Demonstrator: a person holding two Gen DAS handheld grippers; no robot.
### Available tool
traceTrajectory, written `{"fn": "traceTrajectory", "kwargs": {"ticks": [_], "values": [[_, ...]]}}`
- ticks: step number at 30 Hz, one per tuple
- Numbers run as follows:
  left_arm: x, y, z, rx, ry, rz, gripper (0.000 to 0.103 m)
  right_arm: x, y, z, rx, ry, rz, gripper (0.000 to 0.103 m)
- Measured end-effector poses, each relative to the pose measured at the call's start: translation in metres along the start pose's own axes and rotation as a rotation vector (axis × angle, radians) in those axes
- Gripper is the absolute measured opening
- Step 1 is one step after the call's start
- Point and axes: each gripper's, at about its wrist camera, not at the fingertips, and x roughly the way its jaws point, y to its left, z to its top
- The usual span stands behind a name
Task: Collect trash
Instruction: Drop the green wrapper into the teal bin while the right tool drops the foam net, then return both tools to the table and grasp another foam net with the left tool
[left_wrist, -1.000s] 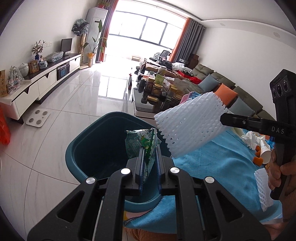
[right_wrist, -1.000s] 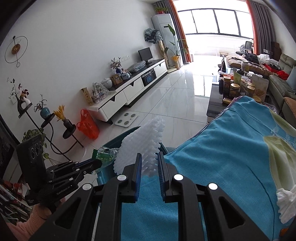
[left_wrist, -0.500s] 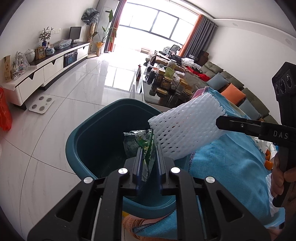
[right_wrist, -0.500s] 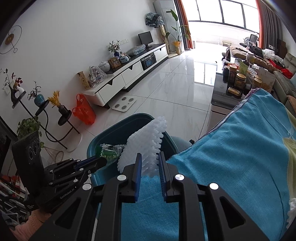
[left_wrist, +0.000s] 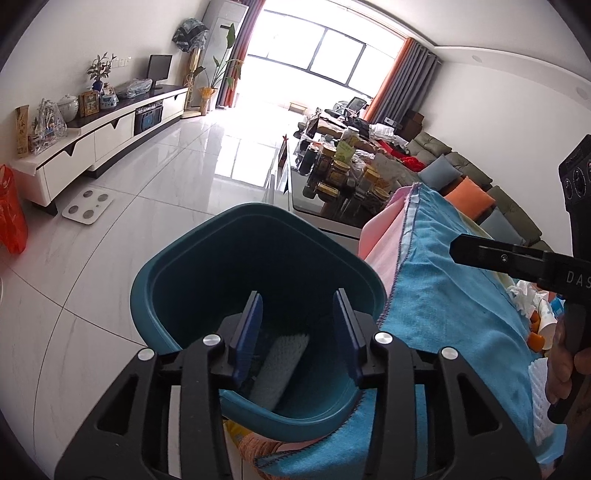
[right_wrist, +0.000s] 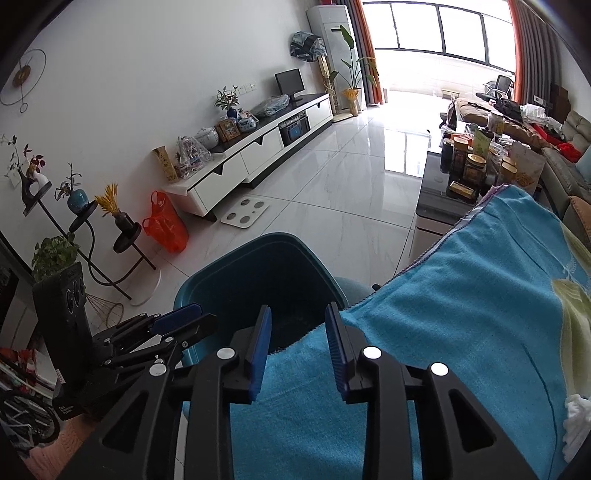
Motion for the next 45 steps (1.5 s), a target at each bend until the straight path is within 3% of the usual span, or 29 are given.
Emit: {"fn": "traceTrajectory", "kwargs": {"ticks": [6,10,20,33,45], "values": [[-0.028,-0.043,0.0,0.109,-0.051,-0.08,0.053,-0.051,-0.002,-0.005,-0.035,-0.093,0.018,0.035],[-0.04,-0.084,-0.004,0.196,-0.069,-0.174,0.059,-0.088,-0.014,-0.015,-0.022,-0.162,0.016,0.036],[-0.054,-0.154,-0.039,0.33,-0.018,-0.354,0.064,-0.152,-0.06,-0.056,0.06,-0.262,-0.059,0.037],[-0.051,-0.186,-0.072,0.383,0.067,-0.444,0.067,-0.195,-0.101,-0.122,0.183,-0.324,-0.171,0.038],[-0.04,-0.207,-0.089,0.418,0.131,-0.499,0.068,-0.224,-0.146,-0.19,0.347,-0.326,-0.291,0.038]]}}
